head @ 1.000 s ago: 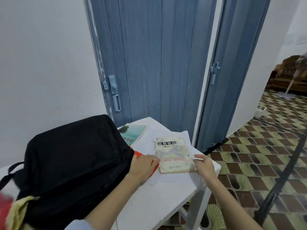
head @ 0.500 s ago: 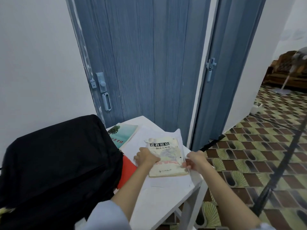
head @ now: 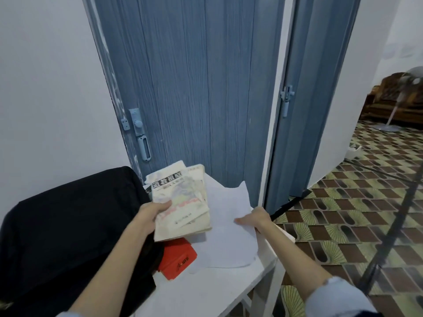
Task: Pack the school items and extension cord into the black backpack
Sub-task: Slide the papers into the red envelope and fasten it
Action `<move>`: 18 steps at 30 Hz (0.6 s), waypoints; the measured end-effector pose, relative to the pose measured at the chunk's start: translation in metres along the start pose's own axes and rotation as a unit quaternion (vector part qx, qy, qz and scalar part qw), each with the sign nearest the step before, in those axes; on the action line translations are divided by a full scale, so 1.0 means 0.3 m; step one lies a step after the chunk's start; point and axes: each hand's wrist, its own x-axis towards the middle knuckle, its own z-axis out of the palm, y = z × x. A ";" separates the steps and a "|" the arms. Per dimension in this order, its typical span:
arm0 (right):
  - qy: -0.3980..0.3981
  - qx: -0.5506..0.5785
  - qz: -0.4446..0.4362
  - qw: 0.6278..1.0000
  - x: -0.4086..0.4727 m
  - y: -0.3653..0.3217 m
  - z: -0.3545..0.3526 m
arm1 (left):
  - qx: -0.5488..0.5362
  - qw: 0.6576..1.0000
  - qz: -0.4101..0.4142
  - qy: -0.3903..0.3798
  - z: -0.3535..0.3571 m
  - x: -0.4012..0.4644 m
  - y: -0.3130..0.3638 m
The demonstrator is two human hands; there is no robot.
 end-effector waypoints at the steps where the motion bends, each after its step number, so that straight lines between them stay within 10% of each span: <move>1: 0.010 -0.029 -0.011 0.999 0.001 -0.006 0.007 | -0.028 1.000 -0.001 -0.012 -0.033 -0.002 0.009; 8: 0.102 0.020 0.023 0.994 0.011 0.067 -0.204 | -0.136 0.988 -0.014 -0.065 -0.098 -0.011 0.021; 18: 0.230 0.131 0.075 0.962 -0.065 0.248 -0.373 | 0.020 0.995 -0.038 -0.087 0.041 -0.035 -0.009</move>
